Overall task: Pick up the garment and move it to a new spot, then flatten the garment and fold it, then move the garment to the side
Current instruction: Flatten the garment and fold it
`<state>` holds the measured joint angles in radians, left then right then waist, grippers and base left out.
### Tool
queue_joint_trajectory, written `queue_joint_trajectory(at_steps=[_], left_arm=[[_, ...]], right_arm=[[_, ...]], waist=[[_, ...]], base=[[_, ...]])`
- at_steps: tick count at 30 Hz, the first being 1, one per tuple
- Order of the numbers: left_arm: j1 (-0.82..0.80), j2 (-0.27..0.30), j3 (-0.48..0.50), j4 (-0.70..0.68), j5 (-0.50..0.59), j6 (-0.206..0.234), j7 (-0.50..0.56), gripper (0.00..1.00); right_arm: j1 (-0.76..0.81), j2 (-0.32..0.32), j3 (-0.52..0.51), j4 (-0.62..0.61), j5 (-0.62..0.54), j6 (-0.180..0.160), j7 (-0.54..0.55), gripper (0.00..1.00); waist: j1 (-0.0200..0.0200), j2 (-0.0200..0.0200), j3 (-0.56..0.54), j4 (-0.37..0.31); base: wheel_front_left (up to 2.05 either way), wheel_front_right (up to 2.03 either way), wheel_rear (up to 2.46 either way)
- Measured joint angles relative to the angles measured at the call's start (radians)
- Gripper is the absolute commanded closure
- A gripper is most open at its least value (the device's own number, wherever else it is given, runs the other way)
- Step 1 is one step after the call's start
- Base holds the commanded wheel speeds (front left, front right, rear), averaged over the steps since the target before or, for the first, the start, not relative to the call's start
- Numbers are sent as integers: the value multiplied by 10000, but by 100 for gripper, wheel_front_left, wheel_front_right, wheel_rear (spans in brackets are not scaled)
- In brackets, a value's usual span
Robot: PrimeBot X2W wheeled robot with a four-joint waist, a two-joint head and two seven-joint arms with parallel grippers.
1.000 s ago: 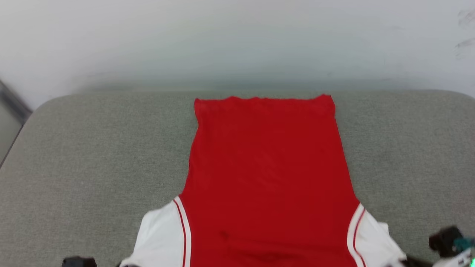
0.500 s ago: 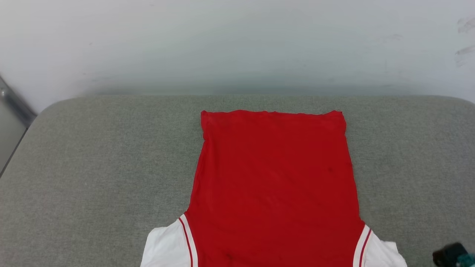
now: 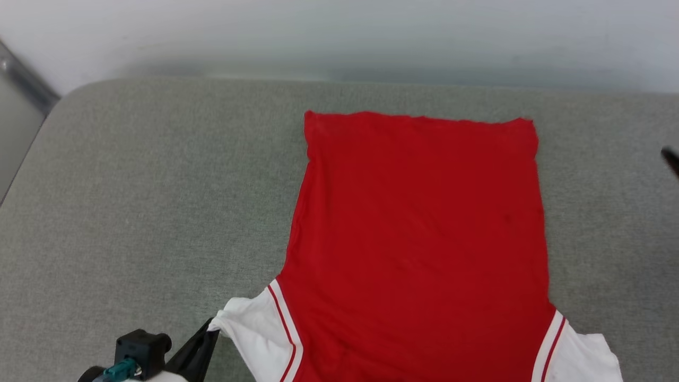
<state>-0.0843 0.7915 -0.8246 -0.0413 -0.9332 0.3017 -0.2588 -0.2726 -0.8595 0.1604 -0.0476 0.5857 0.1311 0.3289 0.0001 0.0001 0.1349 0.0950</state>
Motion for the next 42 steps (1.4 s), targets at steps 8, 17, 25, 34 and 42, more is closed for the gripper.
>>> queue_joint_trajectory(at_steps=[8, 17, 25, 34, 42], left_arm=[[-926, -393, 81, -476, 681, 67, -12, 100], [-1732, -882, 88, -617, 1246, -86, -13, 100], [-2221, -1200, 142, -704, 1655, -201, -21, 100], [-2386, -1367, 278, -974, 2004, -184, -44, 100], [-2168, -1394, 439, -897, 2010, -109, -42, 100]], right_arm=[[-3781, -242, 548, 359, 654, 0, 3162, 0], [-6845, 142, 1793, 2130, 1344, -2, 7929, 0], [-8012, 744, 1927, 3296, 368, -2, 8811, 0], [-7919, 849, 2153, 3919, 401, -4, 8682, 59], [-7752, 988, 2441, 4149, 522, 2, 7772, 100]], waist=[[2, 0, 1515, 552], [2, 0, 3103, 1250], [2, 0, 4368, 1755], [0, 0, 5092, 2146], [0, 0, 4538, 2080]], base=[[0, 0, 0], [0, 0, 0], [0, 0, 0], [0, 0, 0], [0, 0, 0]])
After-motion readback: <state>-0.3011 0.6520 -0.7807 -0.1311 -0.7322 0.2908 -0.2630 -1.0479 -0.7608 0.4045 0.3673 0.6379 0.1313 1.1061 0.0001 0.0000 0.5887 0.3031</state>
